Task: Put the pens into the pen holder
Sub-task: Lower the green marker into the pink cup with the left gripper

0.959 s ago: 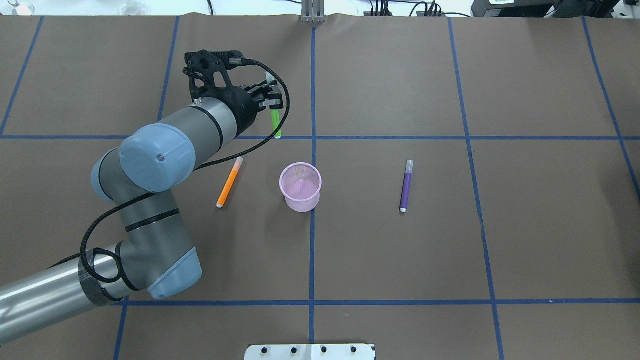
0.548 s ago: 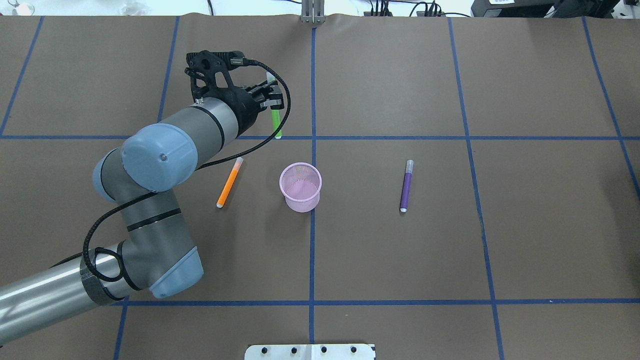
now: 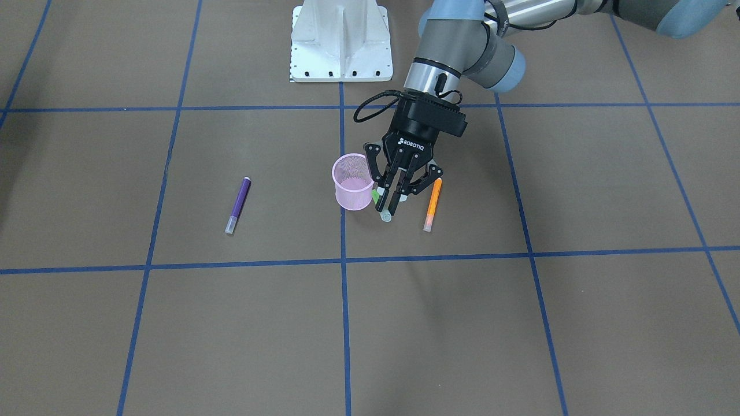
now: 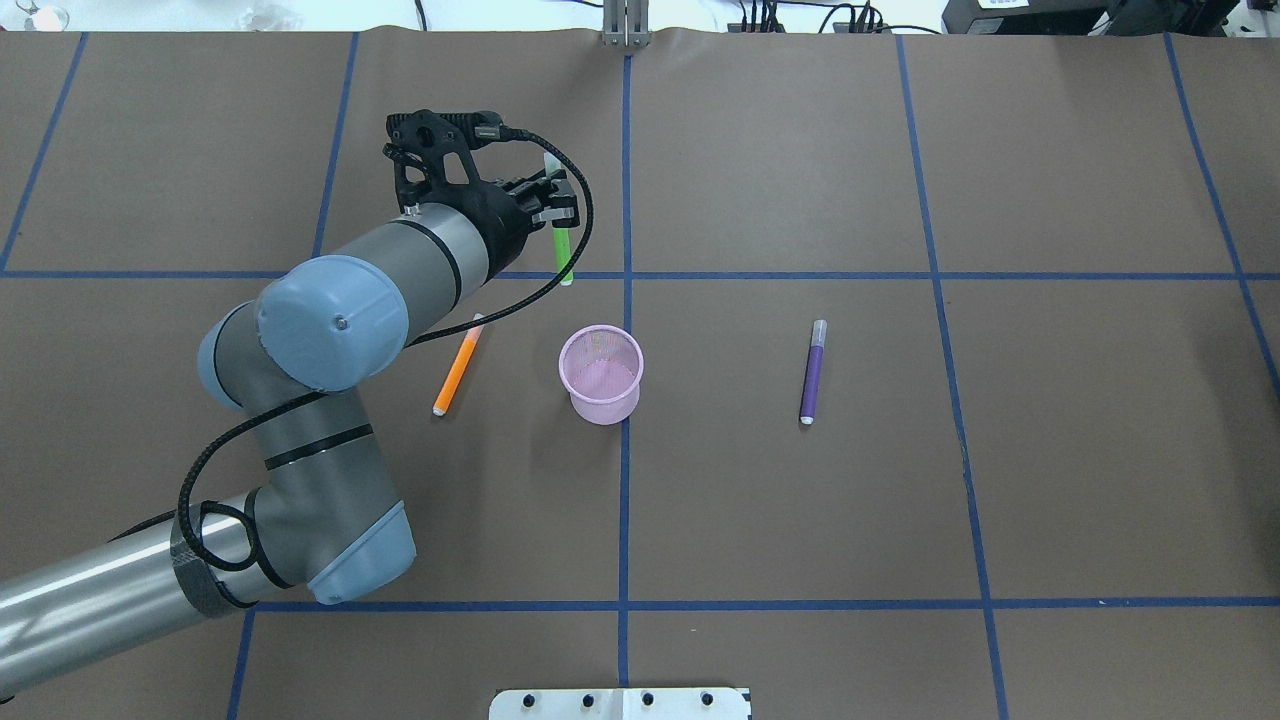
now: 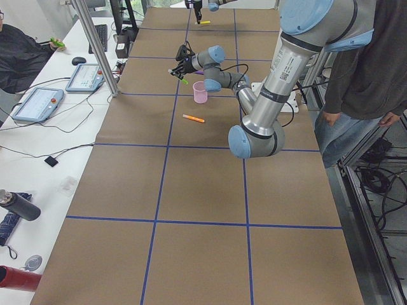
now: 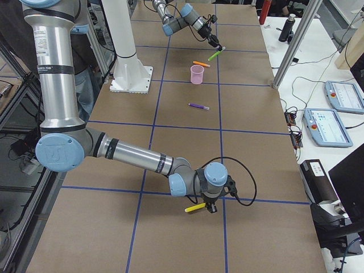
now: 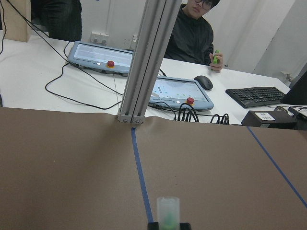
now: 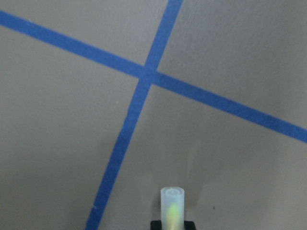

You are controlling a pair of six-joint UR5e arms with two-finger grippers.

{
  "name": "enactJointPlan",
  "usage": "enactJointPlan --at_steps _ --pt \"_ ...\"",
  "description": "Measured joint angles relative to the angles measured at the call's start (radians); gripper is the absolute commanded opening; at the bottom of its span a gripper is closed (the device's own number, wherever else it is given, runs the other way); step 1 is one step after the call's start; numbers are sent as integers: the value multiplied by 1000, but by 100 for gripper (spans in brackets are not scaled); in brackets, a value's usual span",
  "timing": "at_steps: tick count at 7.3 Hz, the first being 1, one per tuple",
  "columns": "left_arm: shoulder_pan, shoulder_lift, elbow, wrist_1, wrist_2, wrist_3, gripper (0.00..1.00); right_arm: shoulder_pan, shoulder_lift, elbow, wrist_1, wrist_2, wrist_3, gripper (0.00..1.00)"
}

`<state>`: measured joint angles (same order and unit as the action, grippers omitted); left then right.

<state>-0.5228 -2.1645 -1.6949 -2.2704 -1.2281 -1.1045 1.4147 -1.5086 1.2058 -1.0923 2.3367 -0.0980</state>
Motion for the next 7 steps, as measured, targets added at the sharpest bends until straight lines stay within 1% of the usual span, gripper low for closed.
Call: enactJointPlan --at_steps 2,5,7 --pt "42 0 -8 -1 26 0 0 31 17 7 -4 65 1 0" --pt "125 12 -30 -3 88 0 0 45 46 10 -18 85 1 0" --pt "167 26 -38 -4 118 0 0 53 60 26 -51 100 1 0"
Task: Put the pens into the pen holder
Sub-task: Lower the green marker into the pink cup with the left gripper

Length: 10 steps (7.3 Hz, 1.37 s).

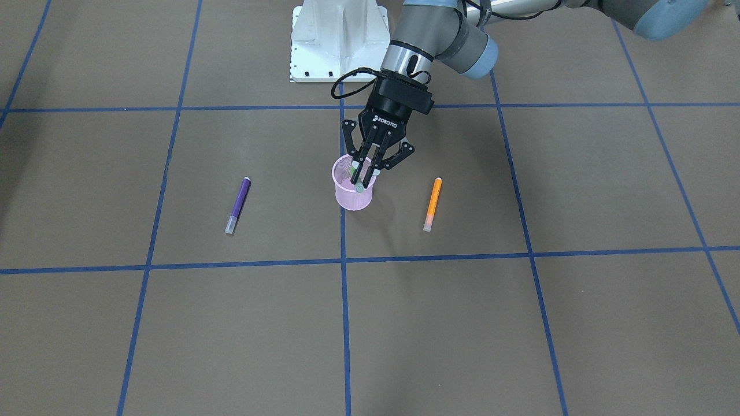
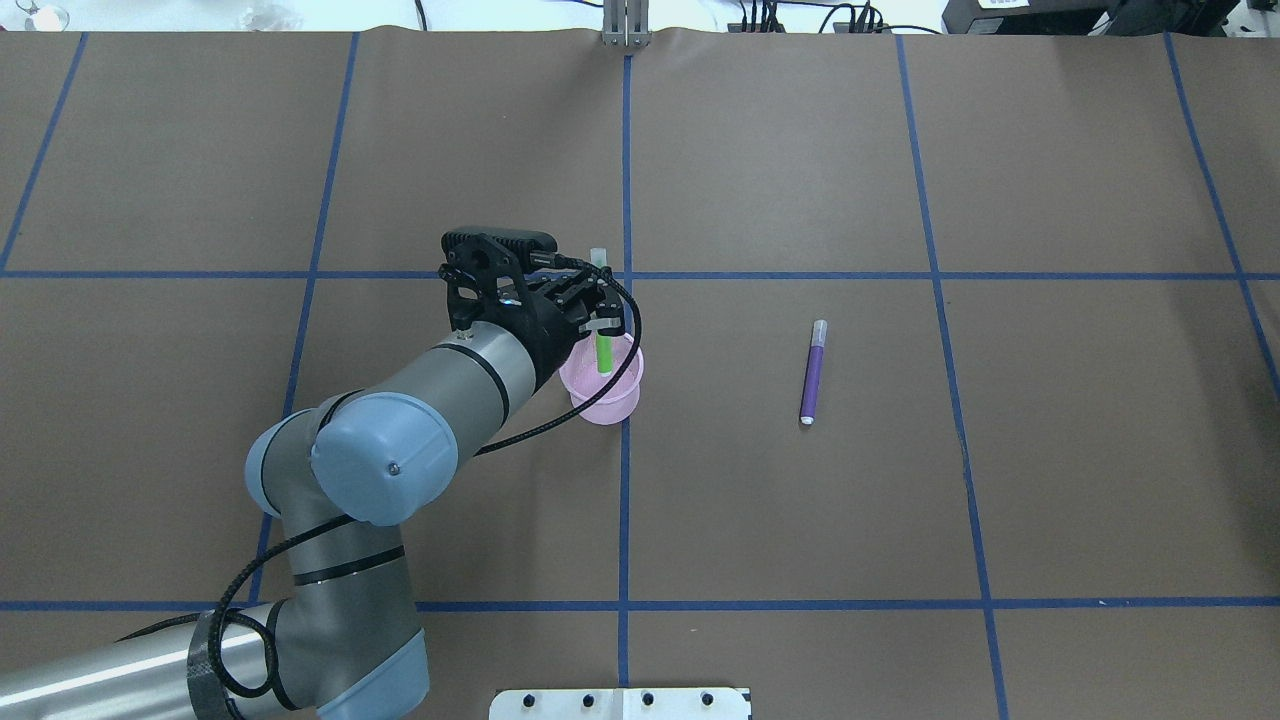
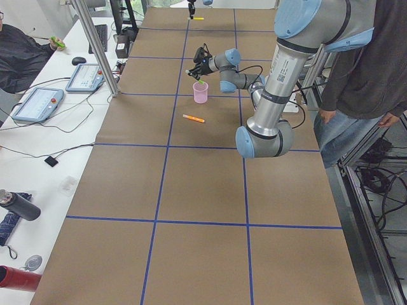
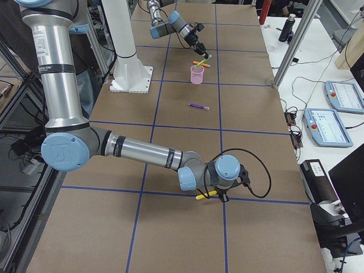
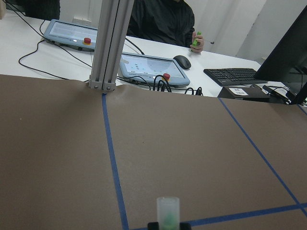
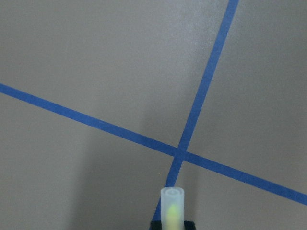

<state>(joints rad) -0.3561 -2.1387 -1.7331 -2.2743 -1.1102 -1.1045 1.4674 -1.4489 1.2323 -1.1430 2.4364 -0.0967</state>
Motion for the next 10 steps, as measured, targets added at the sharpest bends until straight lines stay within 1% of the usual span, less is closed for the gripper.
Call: enactJointPlan --at_steps 4,10 --pt "50 4 13 -2 34 0 0 10 20 19 -27 6 0 0" --pt "44 -6 31 -3 35 14 0 11 25 22 -29 6 0 0"
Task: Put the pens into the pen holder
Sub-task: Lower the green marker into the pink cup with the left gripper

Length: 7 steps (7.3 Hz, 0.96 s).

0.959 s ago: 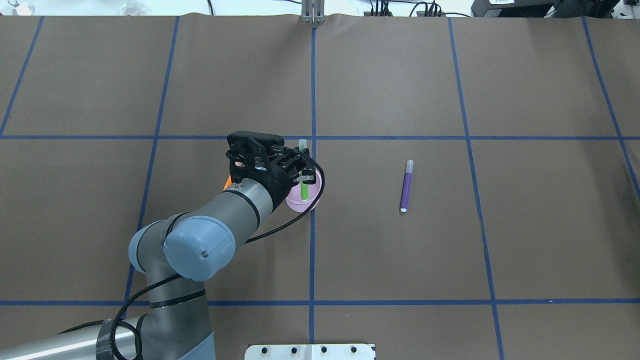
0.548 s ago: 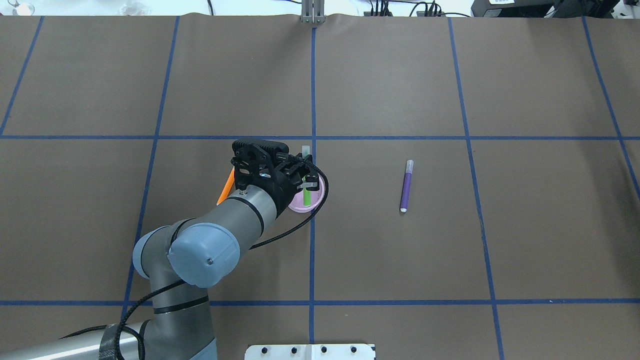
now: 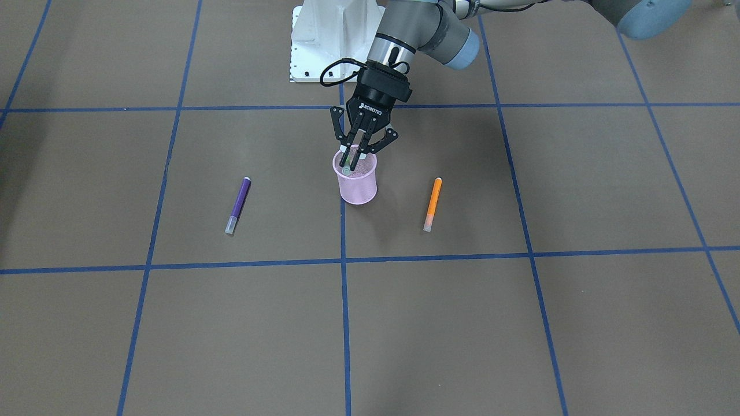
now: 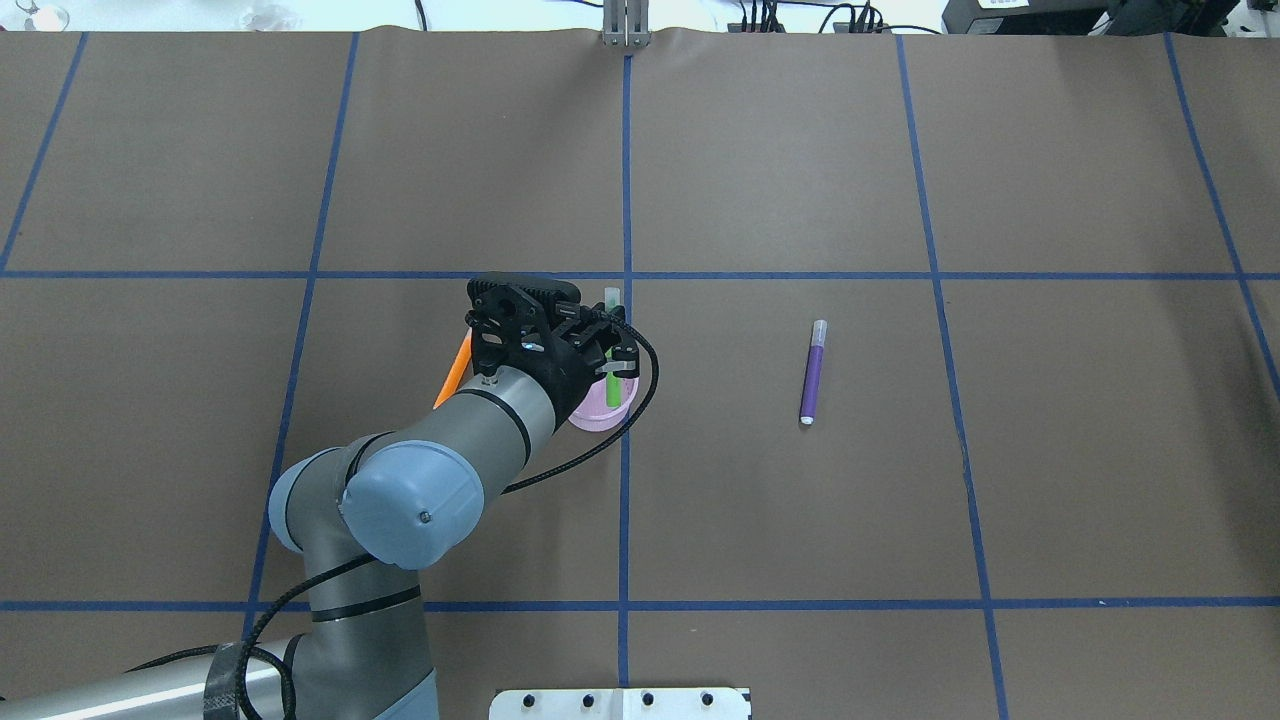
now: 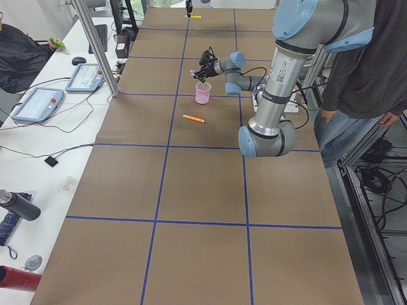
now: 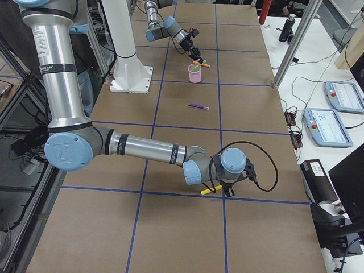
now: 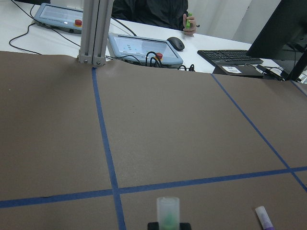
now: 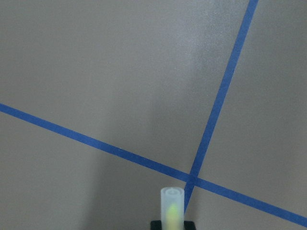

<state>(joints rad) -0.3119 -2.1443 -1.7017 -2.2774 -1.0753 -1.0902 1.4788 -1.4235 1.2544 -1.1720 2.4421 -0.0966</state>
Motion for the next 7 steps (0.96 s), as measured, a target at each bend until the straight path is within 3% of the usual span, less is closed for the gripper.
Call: enactJointPlan --at_steps 6,7 --pt "-28 2 38 -5 -4 0 0 5 -1 10 0 13 0 0" --pt "-28 4 38 -4 -3 -1 14 8 -1 11 0 14 0 0"
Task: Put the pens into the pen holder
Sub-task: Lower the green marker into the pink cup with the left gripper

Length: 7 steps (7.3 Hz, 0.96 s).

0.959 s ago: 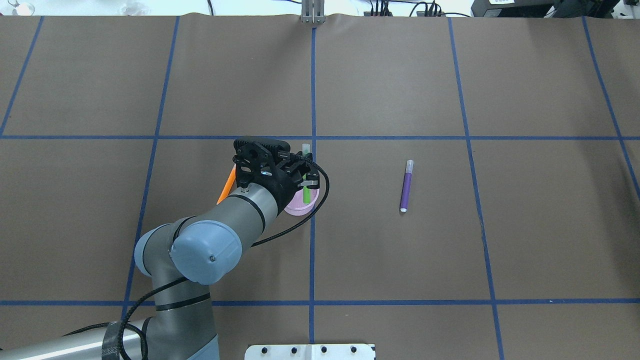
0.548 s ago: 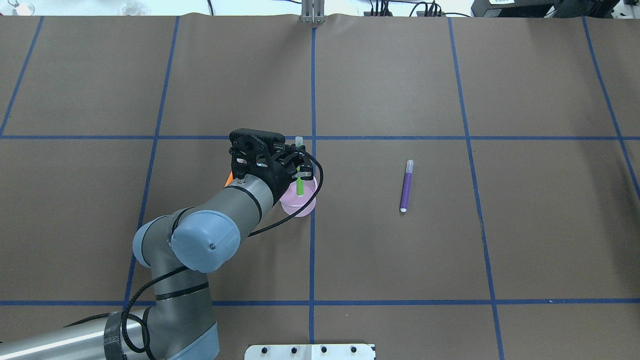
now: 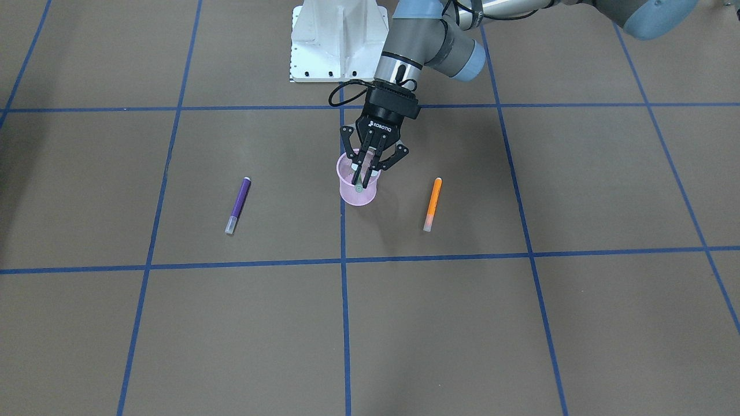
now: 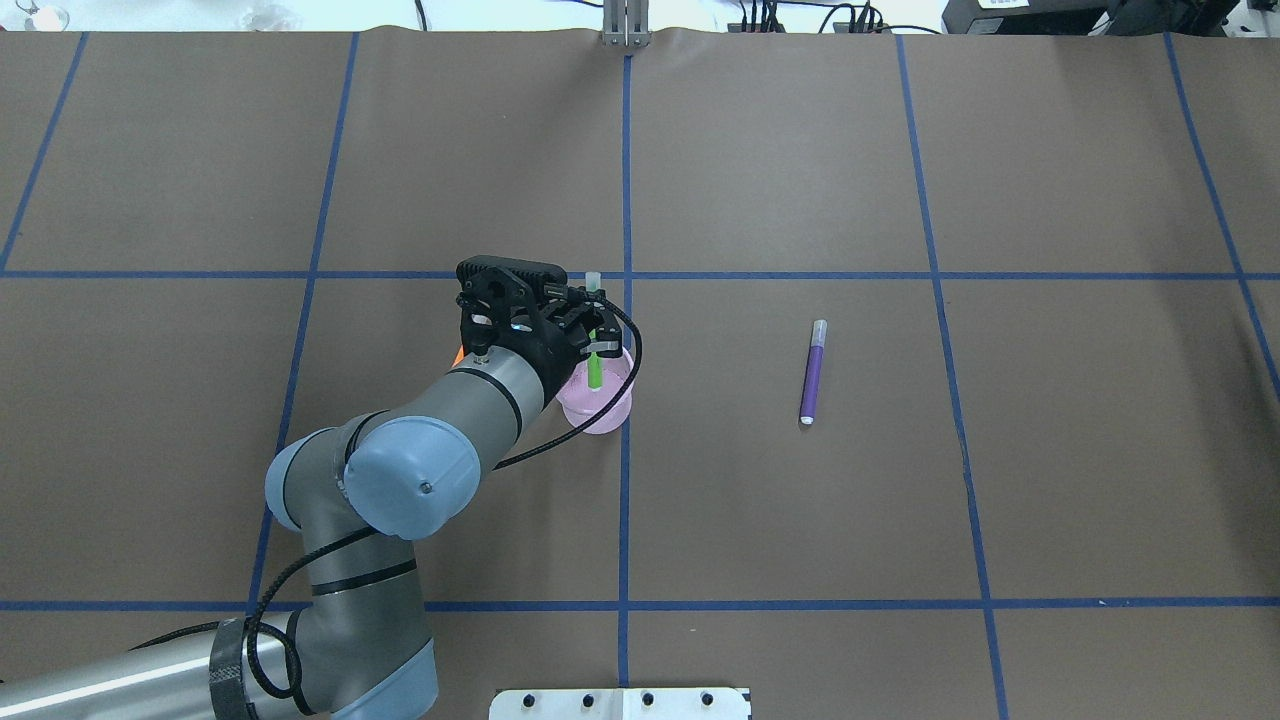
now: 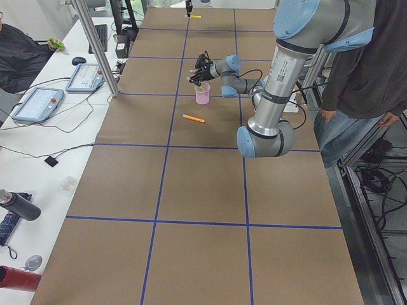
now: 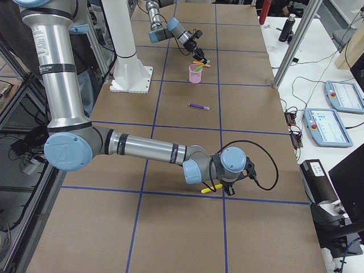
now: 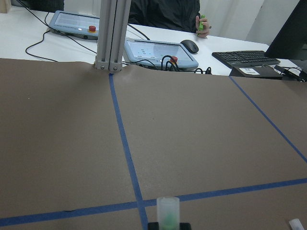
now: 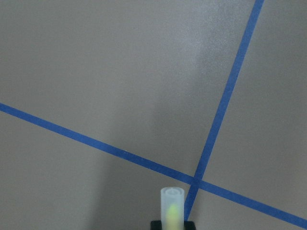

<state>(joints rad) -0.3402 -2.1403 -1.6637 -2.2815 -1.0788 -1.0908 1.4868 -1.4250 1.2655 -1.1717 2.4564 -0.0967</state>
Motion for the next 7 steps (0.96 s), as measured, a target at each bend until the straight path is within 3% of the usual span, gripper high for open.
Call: enactJointPlan --at_steps 1,2,5,7 --pt "0 3 -1 0 1 -1 93 3 0 2 0 1 0 0" --pt "0 7 -1 1 3 -1 100 5 0 7 0 1 0 0" --pt "0 10 -12 8 7 2 100 19 0 40 1 14 1 0" --pt "-2 20 -50 31 -1 29 100 26 8 116 3 19 63 0"
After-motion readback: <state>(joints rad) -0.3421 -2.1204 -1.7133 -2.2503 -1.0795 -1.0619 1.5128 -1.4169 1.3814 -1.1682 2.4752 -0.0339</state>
